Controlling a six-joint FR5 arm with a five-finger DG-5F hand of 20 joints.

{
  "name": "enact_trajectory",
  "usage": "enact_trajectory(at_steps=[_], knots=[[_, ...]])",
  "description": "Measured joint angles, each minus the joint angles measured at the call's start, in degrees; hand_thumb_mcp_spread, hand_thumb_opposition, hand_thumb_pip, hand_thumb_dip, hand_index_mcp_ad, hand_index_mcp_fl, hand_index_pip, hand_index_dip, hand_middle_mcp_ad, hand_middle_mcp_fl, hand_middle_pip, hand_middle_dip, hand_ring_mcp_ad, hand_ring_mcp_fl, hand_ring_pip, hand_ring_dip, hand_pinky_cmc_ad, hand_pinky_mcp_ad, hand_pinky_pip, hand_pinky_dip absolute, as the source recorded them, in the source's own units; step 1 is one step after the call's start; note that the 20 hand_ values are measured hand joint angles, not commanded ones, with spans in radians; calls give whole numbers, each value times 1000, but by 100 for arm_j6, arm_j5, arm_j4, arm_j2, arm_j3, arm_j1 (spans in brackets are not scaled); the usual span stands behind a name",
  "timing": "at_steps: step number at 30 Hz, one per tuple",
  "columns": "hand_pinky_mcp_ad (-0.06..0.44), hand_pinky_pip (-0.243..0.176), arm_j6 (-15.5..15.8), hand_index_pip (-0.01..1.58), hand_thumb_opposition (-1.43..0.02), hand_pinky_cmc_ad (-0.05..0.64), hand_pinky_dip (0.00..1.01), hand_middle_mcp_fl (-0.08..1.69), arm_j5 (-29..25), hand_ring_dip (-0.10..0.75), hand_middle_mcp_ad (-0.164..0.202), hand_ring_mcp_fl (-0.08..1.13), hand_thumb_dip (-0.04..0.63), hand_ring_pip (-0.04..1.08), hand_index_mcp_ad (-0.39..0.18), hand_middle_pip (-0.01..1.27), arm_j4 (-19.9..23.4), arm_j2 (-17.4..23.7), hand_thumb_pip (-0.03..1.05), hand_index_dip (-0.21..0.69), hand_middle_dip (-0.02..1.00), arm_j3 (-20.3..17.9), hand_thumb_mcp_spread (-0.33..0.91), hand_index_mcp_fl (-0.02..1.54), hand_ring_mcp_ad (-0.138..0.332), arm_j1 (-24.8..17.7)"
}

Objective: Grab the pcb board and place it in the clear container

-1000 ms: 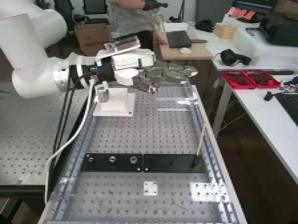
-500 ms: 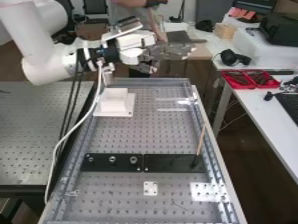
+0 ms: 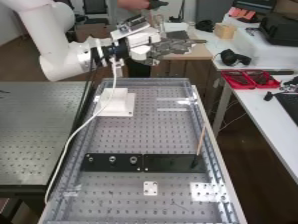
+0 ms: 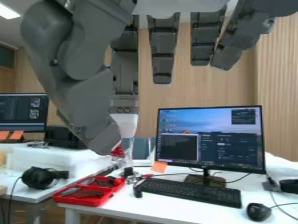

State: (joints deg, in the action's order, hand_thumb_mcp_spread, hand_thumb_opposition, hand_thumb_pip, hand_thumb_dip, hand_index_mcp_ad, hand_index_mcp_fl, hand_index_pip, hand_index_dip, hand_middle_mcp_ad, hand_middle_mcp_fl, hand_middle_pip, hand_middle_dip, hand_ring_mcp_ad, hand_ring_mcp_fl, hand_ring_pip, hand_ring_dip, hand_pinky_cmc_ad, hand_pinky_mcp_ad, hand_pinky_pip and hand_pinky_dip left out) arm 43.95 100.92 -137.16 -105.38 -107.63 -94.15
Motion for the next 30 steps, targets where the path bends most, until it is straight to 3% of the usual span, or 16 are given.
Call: enact_trajectory(at_steps=[16, 30], knots=[[171, -59, -357, 1518, -925, 311, 284, 248, -68, 10, 89, 63, 251, 99, -91, 136, 105, -574, 658, 94, 155, 178, 442, 517, 199, -374], [171, -59, -431, 1518, -925, 311, 269, 248, -497, 10, 91, 63, 251, 99, -91, 136, -342, -1212, 658, 94, 155, 521, 442, 517, 199, -453]])
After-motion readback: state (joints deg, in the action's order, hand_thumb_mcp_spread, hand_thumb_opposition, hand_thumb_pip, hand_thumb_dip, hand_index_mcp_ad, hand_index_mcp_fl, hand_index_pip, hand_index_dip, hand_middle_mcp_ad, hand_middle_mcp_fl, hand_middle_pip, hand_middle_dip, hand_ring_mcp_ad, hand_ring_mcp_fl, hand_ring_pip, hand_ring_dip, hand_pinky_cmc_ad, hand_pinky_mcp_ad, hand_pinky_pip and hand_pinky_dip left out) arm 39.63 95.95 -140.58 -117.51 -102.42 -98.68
